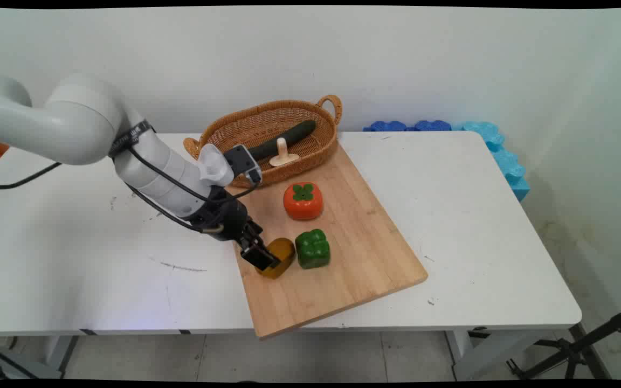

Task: Pick up the cucumber from the vegetable basket, then place the picked object on the cutting board

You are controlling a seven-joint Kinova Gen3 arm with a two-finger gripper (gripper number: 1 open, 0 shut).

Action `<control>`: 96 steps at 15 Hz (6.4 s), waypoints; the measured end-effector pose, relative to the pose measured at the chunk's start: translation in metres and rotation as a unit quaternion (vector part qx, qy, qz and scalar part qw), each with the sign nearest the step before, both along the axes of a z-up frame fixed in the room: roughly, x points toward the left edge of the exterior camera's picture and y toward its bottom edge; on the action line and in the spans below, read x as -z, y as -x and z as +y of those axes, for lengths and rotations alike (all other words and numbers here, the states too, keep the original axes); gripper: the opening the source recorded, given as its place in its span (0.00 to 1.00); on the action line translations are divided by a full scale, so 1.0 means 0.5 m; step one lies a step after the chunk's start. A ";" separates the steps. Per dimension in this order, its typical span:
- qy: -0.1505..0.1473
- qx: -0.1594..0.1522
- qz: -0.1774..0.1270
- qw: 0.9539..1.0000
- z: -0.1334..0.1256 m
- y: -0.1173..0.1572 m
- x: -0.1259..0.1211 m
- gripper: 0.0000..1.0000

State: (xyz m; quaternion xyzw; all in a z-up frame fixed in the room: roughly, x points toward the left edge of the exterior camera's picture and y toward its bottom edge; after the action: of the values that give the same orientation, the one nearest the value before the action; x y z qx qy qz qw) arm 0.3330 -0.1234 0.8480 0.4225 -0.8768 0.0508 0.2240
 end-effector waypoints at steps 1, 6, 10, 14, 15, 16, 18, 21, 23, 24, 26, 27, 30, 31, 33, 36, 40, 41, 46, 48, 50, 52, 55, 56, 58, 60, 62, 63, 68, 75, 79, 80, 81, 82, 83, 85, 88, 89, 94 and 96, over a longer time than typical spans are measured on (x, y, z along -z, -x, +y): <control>0.001 -0.001 0.001 1.000 0.001 -0.002 -0.007 1.00; 0.015 -0.006 0.002 1.000 -0.007 -0.022 -0.057 1.00; 0.036 -0.020 -0.002 0.999 -0.038 -0.053 -0.106 1.00; 0.060 -0.036 -0.009 0.998 -0.082 -0.087 -0.146 1.00; 0.068 -0.040 -0.012 0.997 -0.099 -0.096 -0.156 1.00; 0.075 -0.044 -0.015 0.996 -0.116 -0.107 -0.165 1.00; 0.089 -0.052 -0.022 0.994 -0.151 -0.126 -0.177 1.00; 0.105 -0.059 -0.034 0.992 -0.196 -0.149 -0.185 1.00; 0.114 -0.065 -0.046 0.990 -0.230 -0.166 -0.184 1.00; 0.118 -0.068 -0.052 0.989 -0.247 -0.175 -0.181 1.00; 0.121 -0.071 -0.060 0.988 -0.269 -0.187 -0.174 1.00; 0.123 -0.073 -0.065 0.988 -0.281 -0.193 -0.168 1.00; 0.122 -0.074 -0.078 0.987 -0.313 -0.207 -0.141 1.00; 0.119 -0.073 -0.083 0.987 -0.323 -0.211 -0.127 1.00; 0.116 -0.071 -0.087 0.987 -0.334 -0.213 -0.109 1.00; 0.109 -0.067 -0.090 0.988 -0.347 -0.212 -0.082 1.00; 0.101 -0.064 -0.092 0.989 -0.362 -0.208 -0.055 1.00; 0.100 -0.064 -0.092 0.989 -0.364 -0.207 -0.051 1.00; 0.093 -0.064 -0.095 0.989 -0.377 -0.206 -0.027 0.00; 0.090 -0.064 -0.097 0.989 -0.380 -0.207 -0.021 0.00; 0.086 -0.068 -0.098 0.989 -0.381 -0.209 -0.018 0.00; 0.085 -0.074 -0.098 0.989 -0.381 -0.210 -0.019 0.00; 0.086 -0.083 -0.098 0.988 -0.380 -0.212 -0.027 0.00; 0.086 -0.084 -0.097 0.988 -0.379 -0.212 -0.029 0.00; 0.089 -0.087 -0.096 0.988 -0.380 -0.212 -0.038 0.00; 0.096 -0.091 -0.094 0.987 -0.382 -0.211 -0.053 0.00; 0.103 -0.094 -0.091 0.986 -0.382 -0.210 -0.072 0.00; 0.106 -0.095 -0.090 0.986 -0.382 -0.210 -0.079 0.00; 0.125 -0.097 -0.083 0.984 -0.358 -0.209 -0.142 0.00; 0.134 -0.079 -0.071 0.985 -0.279 -0.204 -0.222 0.00; 0.133 -0.052 -0.060 0.988 -0.216 -0.191 -0.255 0.00; 0.132 -0.043 -0.057 0.989 -0.199 -0.187 -0.259 0.00; 0.132 -0.036 -0.055 0.989 -0.186 -0.182 -0.261 0.00; 0.131 -0.030 -0.054 0.989 -0.178 -0.178 -0.262 0.00; 0.131 -0.023 -0.053 0.990 -0.165 -0.173 -0.262 0.00; 0.129 -0.006 -0.050 0.990 -0.142 -0.156 -0.256 0.00; 0.127 0.006 -0.049 0.991 -0.125 -0.139 -0.244 0.00; 0.127 0.009 -0.049 0.991 -0.122 -0.134 -0.240 0.00; 0.122 0.015 -0.053 0.991 -0.117 -0.116 -0.201 0.00; 0.120 0.015 -0.056 0.991 -0.119 -0.112 -0.184 0.00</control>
State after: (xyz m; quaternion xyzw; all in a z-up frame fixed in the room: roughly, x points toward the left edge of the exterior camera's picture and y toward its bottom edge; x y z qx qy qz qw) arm 0.3891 -0.1827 0.9398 0.3753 -0.8819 0.1760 0.2244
